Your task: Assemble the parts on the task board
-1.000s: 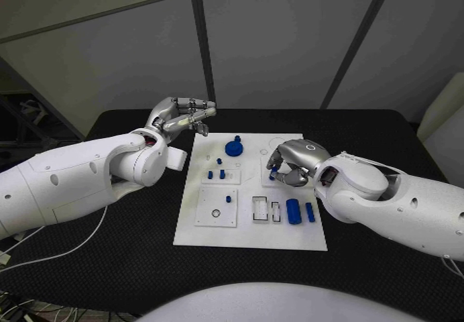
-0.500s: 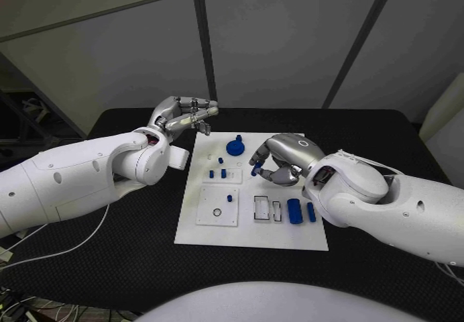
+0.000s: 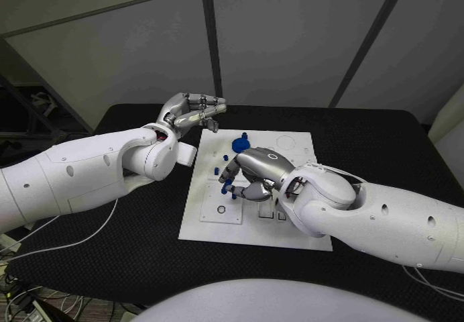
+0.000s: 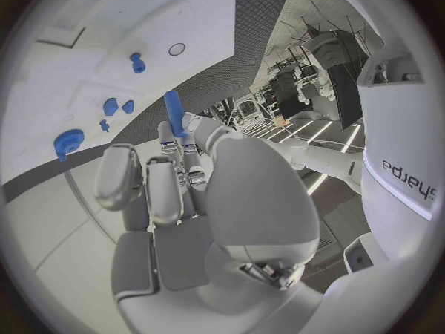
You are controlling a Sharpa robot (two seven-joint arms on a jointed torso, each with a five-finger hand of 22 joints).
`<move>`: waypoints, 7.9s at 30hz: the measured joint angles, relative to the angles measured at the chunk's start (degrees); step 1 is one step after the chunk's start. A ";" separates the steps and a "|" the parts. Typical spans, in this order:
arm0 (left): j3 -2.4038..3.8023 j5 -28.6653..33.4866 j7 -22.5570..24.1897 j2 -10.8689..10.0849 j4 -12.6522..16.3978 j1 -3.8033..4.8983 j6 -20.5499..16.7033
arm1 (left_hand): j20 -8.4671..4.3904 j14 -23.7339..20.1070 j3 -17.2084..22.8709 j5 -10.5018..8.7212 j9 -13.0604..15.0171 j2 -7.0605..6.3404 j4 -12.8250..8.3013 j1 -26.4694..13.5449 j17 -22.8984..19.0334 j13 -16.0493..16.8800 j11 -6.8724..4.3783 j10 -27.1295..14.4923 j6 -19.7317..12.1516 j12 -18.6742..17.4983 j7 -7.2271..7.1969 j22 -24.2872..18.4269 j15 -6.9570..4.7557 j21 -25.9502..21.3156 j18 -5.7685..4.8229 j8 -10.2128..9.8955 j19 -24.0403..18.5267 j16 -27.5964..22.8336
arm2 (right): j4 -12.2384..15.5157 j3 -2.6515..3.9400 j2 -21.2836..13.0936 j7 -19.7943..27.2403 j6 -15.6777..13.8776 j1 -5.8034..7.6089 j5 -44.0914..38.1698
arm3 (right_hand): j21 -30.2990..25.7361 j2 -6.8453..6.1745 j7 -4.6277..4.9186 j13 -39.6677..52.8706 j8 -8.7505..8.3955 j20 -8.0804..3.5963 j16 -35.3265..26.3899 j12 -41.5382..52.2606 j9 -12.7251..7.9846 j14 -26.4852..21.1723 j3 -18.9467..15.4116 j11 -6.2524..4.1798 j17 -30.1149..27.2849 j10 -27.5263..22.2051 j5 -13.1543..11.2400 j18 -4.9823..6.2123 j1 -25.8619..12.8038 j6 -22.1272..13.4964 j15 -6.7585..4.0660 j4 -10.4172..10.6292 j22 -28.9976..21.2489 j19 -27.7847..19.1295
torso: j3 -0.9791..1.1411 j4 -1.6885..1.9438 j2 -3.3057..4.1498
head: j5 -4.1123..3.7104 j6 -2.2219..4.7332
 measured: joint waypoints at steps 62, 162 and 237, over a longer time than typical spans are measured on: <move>0.01 0.00 -0.05 0.22 0.25 0.01 0.19 | 0.00 0.00 0.00 0.00 0.00 0.30 0.00 0.30 -0.08 -0.03 0.00 0.01 0.00 0.00 0.00 0.02 0.00 0.00 0.00 0.00 0.00 0.00 | -6.19 -3.15 4.83 2.11 5.76 -1.39 -1.17 | 0.00 -0.01 0.19 -0.13 -0.62 0.21 0.00 -1.55 -0.29 0.00 0.41 0.20 -0.32 0.21 0.53 0.00 -0.02 -0.23 0.00 -0.41 -0.25 -0.22 | 0.01 -0.08 -0.05 | 2.08 -1.59; -0.04 0.01 -0.05 -0.74 -0.49 -0.65 0.61 | 0.00 -0.20 0.00 0.00 0.00 0.30 0.00 0.30 -0.26 -0.07 0.05 -0.35 0.00 0.25 0.00 -0.11 0.20 -0.22 0.00 0.00 0.00 0.00 | 8.22 -0.72 -19.87 -24.88 5.30 -4.25 10.16 | 4.39 0.15 -1.86 70.24 16.09 -1.02 11.71 70.81 7.94 0.02 -35.14 -3.78 8.73 13.37 10.64 -1.35 -14.79 -9.44 -2.04 17.12 4.77 4.70 | -0.14 -3.14 -0.63 | -4.02 0.70; -0.04 0.01 -0.03 -0.72 -0.24 -0.67 0.66 | 0.00 -0.40 0.00 0.00 0.00 0.30 0.00 0.30 -0.32 -0.05 0.09 -0.31 0.00 0.51 0.00 -0.14 -0.01 -0.22 0.00 0.00 0.00 0.00 | 7.36 -0.59 -11.40 -25.99 -4.92 -5.33 20.02 | 5.98 4.72 -3.60 70.23 20.91 -1.95 12.21 69.83 12.97 0.01 -36.22 -4.81 8.71 13.58 20.63 -2.25 -11.23 -8.73 -2.46 17.09 4.75 6.03 | -0.32 -3.11 -0.60 | -3.15 0.59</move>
